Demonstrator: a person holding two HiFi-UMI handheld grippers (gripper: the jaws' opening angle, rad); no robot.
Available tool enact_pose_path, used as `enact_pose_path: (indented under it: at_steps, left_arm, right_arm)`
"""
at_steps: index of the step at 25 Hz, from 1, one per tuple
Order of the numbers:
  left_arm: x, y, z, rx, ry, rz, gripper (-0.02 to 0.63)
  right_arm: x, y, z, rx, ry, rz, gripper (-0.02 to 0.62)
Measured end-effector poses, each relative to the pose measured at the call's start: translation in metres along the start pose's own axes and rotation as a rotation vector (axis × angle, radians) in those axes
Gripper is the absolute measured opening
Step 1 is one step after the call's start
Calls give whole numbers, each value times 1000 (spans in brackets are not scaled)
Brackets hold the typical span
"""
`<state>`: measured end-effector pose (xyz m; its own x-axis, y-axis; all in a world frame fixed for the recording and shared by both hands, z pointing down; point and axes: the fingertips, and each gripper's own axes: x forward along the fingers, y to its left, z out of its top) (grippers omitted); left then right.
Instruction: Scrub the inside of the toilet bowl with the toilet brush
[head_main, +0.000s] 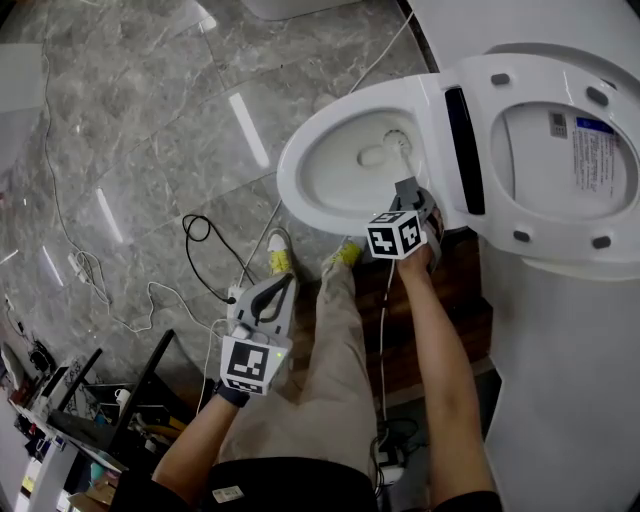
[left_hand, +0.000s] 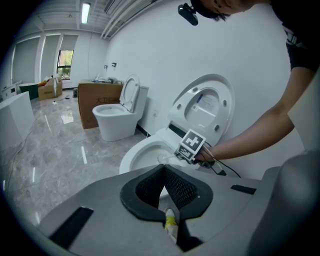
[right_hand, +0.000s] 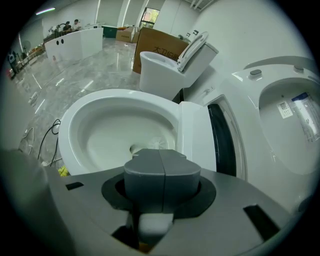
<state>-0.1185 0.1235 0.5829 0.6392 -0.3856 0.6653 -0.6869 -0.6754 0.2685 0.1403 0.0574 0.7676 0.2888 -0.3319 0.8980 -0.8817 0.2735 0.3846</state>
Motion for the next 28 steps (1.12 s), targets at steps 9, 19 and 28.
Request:
enact_pose_path:
  at_steps: [9, 19, 28]
  left_arm:
    - [-2, -1, -3, -40, -13, -21, 18]
    - [-6, 8, -3, -31, -11, -40, 18]
    - [2, 15, -11, -28, 5, -34, 18]
  right_arm:
    - [-14, 11, -41, -73, 120, 50, 158]
    - [-35, 58, -66, -53, 183, 138, 158]
    - [-39, 99, -25, -114, 196, 226, 158]
